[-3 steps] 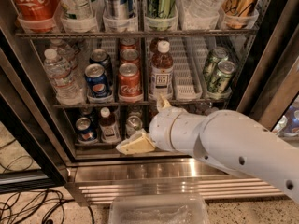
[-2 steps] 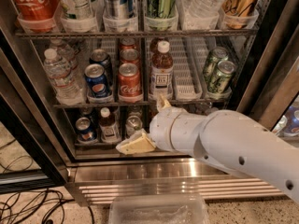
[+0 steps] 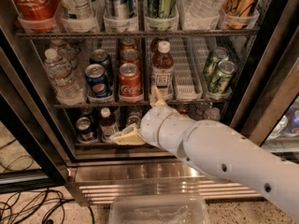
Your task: Pick coke can from middle shelf of fridge
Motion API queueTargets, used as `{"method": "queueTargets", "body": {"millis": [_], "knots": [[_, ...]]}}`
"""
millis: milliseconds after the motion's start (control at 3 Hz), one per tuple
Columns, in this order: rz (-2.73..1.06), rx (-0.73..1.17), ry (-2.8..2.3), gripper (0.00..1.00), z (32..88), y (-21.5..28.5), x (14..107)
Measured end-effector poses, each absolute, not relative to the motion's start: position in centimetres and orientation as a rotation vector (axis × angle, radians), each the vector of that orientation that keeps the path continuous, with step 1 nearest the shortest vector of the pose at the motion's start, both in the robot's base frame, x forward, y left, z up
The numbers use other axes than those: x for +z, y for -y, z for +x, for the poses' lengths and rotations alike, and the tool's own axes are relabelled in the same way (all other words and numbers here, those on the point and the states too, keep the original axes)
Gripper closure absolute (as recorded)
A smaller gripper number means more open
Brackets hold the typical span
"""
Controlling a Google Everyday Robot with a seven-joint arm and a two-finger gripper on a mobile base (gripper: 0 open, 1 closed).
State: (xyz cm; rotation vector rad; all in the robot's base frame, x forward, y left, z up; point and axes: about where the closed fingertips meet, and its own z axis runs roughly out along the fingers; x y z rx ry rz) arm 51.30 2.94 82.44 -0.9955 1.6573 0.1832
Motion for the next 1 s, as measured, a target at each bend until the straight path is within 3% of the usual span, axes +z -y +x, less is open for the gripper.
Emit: {"method": "queueTargets", "body": {"millis": [1000], "knots": [[-0.873, 0.078, -1.538, 0.09, 52.87, -3.35, 82.82]]}}
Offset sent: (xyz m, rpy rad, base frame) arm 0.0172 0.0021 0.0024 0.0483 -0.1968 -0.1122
